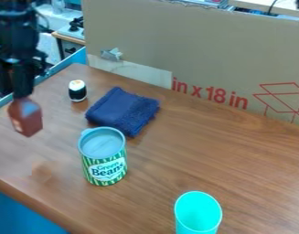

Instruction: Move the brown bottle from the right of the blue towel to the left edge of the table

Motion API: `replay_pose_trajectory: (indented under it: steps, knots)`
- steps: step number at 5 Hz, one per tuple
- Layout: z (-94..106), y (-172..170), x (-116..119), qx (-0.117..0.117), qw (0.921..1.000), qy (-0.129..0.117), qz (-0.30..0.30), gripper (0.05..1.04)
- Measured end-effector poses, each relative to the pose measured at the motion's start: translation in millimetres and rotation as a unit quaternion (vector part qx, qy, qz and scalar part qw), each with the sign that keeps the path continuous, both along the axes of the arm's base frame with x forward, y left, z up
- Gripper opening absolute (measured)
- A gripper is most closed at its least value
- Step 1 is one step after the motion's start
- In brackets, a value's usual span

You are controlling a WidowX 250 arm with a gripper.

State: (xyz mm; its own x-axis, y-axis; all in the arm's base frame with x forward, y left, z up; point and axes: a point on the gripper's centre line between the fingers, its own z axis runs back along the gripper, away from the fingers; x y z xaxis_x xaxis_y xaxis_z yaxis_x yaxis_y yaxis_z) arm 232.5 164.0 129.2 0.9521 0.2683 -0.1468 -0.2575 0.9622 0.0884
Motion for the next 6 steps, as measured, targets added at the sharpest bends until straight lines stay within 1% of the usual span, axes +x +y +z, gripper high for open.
replay_pose_trajectory:
  steps: [1, 2, 3, 4, 5, 6]
  knots:
    - [-10.2, 17, -10, -0.004, 0.9999, 0.002, 0.015, 0.358]
    - [-31.0, 25, -20, -0.025, 0.9984, 0.044, 0.026, 0.358]
    - [-34.3, 30, -23, -0.030, 0.9982, 0.045, 0.027, 0.358]
    - [-40.8, 35, -23, -0.028, 0.9982, 0.046, 0.027, 0.358]
    - [-42.2, 35, -23, -0.027, 0.9984, 0.043, 0.026, 0.400]
    - [-41.4, 36, -27, -0.027, 0.9982, 0.030, 0.044, 0.705]
